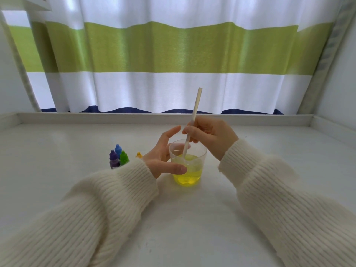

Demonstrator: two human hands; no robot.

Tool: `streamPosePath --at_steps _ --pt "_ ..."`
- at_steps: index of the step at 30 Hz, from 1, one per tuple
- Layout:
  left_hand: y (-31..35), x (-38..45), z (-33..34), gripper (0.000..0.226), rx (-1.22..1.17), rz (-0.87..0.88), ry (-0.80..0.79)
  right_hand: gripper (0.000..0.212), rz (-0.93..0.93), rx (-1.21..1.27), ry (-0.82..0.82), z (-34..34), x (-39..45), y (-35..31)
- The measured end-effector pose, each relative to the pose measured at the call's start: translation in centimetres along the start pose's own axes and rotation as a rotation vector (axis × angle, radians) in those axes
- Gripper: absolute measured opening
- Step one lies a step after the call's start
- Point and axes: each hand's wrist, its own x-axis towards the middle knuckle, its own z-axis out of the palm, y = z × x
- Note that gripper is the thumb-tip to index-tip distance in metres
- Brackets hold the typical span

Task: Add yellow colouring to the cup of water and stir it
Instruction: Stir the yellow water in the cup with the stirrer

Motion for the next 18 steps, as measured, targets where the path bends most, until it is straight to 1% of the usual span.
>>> streamPosePath --at_steps 8,12,18 --pt "0.19 -0.16 0.27 0.096 -0.001 -0.004 0.016 0.009 -0.023 -0.104 -0.001 0.02 0.1 0.18" --pt "0.19 -0.1 0.26 0.092 -0.005 -0.005 0.005 0.013 -0.044 -0.186 0.036 -0.15 0.23 0.38" --pt "0.08 0.0 0.21 0.092 -0.024 -0.006 0.035 0.016 -0.037 -0.266 0.104 -0.67 0.27 0.97"
